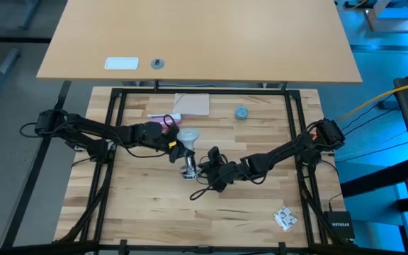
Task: Screw lightbulb
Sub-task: Insert the white lightbulb into the desk lamp
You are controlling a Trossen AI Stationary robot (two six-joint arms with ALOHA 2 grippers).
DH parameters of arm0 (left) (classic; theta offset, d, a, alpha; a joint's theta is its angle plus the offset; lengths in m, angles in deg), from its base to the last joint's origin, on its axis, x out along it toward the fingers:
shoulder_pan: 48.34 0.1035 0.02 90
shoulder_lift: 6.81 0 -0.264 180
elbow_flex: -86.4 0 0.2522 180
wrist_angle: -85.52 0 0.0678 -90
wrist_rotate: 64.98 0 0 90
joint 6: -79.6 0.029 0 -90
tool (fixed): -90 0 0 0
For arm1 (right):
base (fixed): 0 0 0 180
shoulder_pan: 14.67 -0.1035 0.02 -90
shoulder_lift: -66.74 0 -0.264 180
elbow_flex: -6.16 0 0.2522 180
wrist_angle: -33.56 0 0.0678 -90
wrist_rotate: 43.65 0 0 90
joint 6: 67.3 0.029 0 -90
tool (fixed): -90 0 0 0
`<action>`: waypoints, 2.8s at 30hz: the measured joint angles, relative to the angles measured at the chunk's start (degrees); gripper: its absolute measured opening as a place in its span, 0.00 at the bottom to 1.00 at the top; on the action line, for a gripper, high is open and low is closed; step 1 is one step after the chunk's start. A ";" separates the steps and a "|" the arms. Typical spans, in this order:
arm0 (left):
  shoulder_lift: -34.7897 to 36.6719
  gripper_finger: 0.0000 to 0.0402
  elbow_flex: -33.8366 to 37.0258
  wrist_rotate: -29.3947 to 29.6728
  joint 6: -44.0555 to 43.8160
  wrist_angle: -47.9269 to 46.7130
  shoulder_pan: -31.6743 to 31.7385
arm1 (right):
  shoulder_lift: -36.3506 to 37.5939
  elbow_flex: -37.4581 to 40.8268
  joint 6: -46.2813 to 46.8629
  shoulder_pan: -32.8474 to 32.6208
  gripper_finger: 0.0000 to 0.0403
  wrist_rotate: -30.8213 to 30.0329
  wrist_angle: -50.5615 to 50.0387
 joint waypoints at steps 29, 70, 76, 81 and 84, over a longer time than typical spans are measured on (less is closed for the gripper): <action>-0.11 0.38 0.22 -0.34 25.90 8.00 -5.05 | 0.07 -0.03 -4.44 -0.19 0.25 -6.11 0.38; -0.24 0.38 0.29 12.25 33.69 1.71 -5.12 | 0.26 -0.17 -4.48 -0.04 0.63 -1.82 0.37; -0.20 0.38 0.26 13.65 34.17 -2.18 -5.11 | 0.26 -0.17 -4.05 -0.04 0.63 -1.69 0.16; -0.76 0.38 0.24 14.41 34.64 -5.29 -5.11 | 0.25 -0.15 3.34 -0.07 0.63 2.10 -0.13; -2.02 0.38 0.24 15.84 35.21 -6.08 -5.11 | 0.26 -0.15 7.53 -0.07 0.63 4.22 -2.60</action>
